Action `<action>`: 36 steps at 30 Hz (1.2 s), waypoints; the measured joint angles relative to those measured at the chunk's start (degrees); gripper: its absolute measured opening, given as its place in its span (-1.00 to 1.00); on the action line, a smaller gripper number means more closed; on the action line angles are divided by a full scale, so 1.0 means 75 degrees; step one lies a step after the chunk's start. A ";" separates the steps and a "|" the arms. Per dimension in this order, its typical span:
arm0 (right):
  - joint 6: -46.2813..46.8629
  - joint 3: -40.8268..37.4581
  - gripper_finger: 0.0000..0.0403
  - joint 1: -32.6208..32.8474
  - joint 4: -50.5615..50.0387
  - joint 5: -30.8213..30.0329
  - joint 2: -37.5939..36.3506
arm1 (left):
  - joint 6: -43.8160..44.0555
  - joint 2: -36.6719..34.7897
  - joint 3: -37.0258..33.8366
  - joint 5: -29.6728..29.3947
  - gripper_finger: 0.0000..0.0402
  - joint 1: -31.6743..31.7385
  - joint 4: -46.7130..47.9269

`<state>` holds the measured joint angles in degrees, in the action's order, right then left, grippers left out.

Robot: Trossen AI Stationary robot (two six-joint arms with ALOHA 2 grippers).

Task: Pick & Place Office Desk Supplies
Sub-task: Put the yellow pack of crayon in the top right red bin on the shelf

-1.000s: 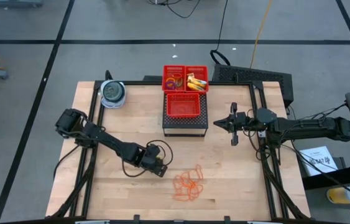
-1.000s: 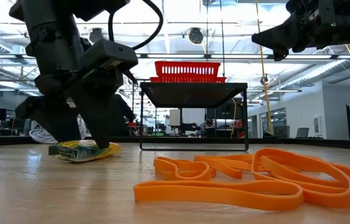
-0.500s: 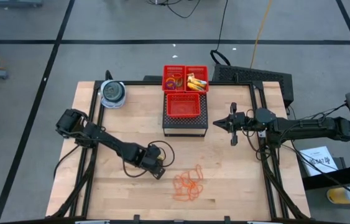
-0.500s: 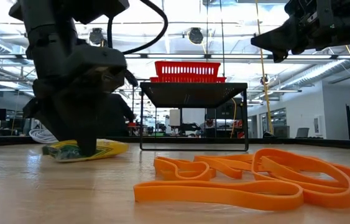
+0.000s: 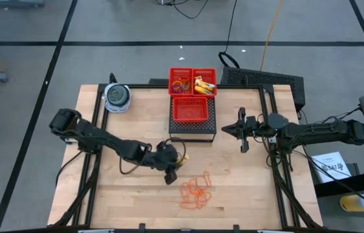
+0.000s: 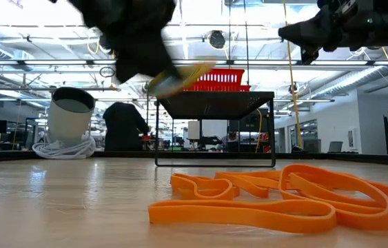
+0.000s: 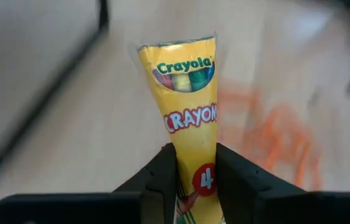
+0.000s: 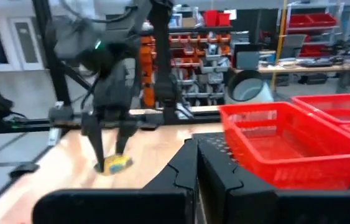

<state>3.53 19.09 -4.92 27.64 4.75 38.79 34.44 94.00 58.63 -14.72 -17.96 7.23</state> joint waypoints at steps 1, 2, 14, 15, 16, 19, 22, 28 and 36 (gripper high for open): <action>0.0089 0.0000 -0.98 0.0088 0.0146 0.0000 0.0087 | -0.0400 -0.0031 0.0011 -0.0157 -0.53 0.0043 -0.0485; 0.0165 0.0003 -0.98 0.0179 0.0260 0.0000 0.0173 | -0.0797 -0.0062 0.0011 -0.0283 -0.53 0.0069 -0.0921; 0.0277 0.0000 -0.29 0.1564 0.3551 -0.0009 0.2770 | -0.2849 -0.0082 0.0014 -0.0466 -0.54 0.0470 -0.3376; 0.0262 0.0000 -0.19 0.1600 0.4015 -0.0016 0.3066 | -0.2876 -0.0082 0.0014 -0.0465 -0.54 0.0493 -0.3354; 0.0257 0.0012 -0.10 0.1620 0.4497 -0.0038 0.3363 | -0.2921 -0.0082 0.0014 -0.0451 -0.54 0.0508 -0.3337; 0.0247 0.0213 0.13 0.1604 0.5214 -0.0281 0.4151 | -0.3059 -0.0082 0.0014 -0.0455 -0.54 0.0525 -0.3415; 0.0249 0.0642 0.26 0.1569 0.5274 -0.0450 0.4830 | -0.3166 -0.0082 0.0014 -0.0457 -0.54 0.0525 -0.3478; 0.0463 0.1566 0.32 0.1546 0.5259 -0.0206 0.5776 | -0.3220 -0.0085 0.0014 -0.0454 -0.54 0.0522 -0.3522; 0.0634 0.1789 0.11 0.1456 0.5174 -0.0214 0.6036 | -0.3238 -0.0085 0.0014 -0.0454 -0.54 0.0522 -0.3502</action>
<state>8.29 32.51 6.00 66.45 3.15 84.06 10.15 93.36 58.74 -18.13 -14.04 -19.03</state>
